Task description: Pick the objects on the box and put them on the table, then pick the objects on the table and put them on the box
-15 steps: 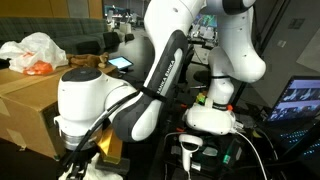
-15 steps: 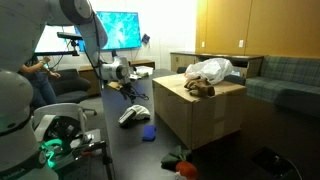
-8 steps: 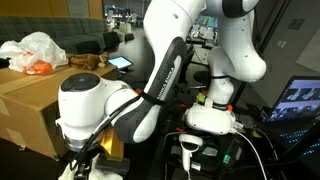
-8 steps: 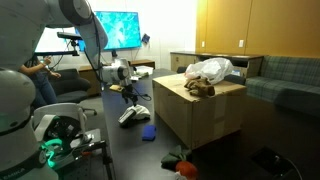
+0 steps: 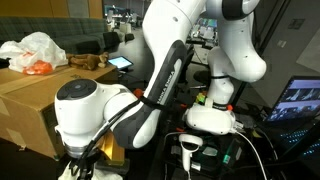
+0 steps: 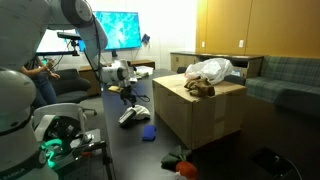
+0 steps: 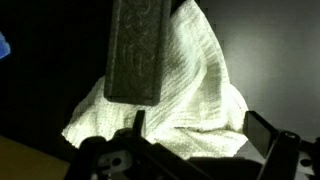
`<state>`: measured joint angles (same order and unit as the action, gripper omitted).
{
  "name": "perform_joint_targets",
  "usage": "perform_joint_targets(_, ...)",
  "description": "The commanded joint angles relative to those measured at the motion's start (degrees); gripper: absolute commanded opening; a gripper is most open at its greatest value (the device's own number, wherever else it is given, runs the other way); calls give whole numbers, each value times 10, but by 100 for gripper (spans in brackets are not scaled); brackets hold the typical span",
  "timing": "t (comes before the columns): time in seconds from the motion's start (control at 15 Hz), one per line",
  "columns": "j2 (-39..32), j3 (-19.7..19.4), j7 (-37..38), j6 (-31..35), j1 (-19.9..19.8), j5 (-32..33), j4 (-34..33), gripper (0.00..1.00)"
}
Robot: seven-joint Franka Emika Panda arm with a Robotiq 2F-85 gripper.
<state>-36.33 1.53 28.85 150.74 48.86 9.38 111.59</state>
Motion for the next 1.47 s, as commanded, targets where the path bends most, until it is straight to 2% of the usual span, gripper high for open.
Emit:
perform_joint_targets(0.0,-49,17,-38,-33,-28,-21,-72,100)
perform_joint_targets(0.27,-96,29,-59,-82,-32,-18,-146,100)
perform_joint_targets(0.33,-90,30,-84,-79,-51,-16,-134,100)
perform_joint_targets(0.73,-129,40,-99,-105,-67,-20,-180,100)
perform_joint_targets(0.8,-130,42,-96,-108,-66,-20,-181,100)
perform_joint_targets(0.87,-147,44,-74,-120,-43,-17,-207,100)
perform_joint_targets(0.93,-150,46,-78,-123,-45,-17,-209,96)
perform_joint_targets(1.0,-150,50,-78,-123,-42,-16,-206,84)
perform_joint_targets(1.07,-170,50,-73,-138,-31,-16,-234,72)
perform_joint_targets(1.13,-138,47,-109,-118,-63,-13,-183,70)
perform_joint_targets(1.4,-121,42,-122,-114,-74,-8,-161,37)
